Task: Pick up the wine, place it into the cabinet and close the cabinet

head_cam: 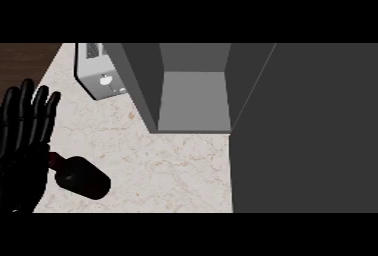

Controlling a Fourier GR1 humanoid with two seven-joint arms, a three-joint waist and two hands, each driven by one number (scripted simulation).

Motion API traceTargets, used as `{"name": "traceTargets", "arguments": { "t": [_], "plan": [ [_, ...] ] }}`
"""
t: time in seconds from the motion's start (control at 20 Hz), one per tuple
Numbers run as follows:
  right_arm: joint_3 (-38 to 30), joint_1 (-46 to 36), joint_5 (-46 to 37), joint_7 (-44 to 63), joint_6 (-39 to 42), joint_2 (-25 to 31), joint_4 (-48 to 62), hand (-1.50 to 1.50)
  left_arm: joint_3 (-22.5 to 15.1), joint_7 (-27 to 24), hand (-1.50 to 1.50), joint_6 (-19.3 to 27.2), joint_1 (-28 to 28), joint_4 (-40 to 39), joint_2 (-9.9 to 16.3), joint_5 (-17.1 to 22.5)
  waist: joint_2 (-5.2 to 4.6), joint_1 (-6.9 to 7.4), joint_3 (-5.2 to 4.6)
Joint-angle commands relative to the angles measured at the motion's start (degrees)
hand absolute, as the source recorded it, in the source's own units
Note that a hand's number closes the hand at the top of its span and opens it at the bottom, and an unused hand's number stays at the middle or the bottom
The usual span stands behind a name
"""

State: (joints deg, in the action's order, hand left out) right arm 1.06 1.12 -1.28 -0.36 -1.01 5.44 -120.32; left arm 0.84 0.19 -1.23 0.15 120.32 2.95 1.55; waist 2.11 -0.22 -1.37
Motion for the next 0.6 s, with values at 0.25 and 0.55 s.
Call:
{"name": "traceTargets", "arguments": {
  "t": [0.25,0.55],
  "plan": [
    [-1.12,4.11,0.15,-1.0,-0.13,0.26,-4.83,-1.5,17.47,3.91,-1.5,23.43,2.43,-1.31,0.98,-24.17,-1.94,1.25,1.8],
    [6.16,6.72,10.37,8.36,8.8,2.0,-6.37,-1.5,6.03,13.57,-1.5,47.28,-5.4,-5.26,-2.9,-20.84,-2.21,-1.09,1.44]
  ]
}}
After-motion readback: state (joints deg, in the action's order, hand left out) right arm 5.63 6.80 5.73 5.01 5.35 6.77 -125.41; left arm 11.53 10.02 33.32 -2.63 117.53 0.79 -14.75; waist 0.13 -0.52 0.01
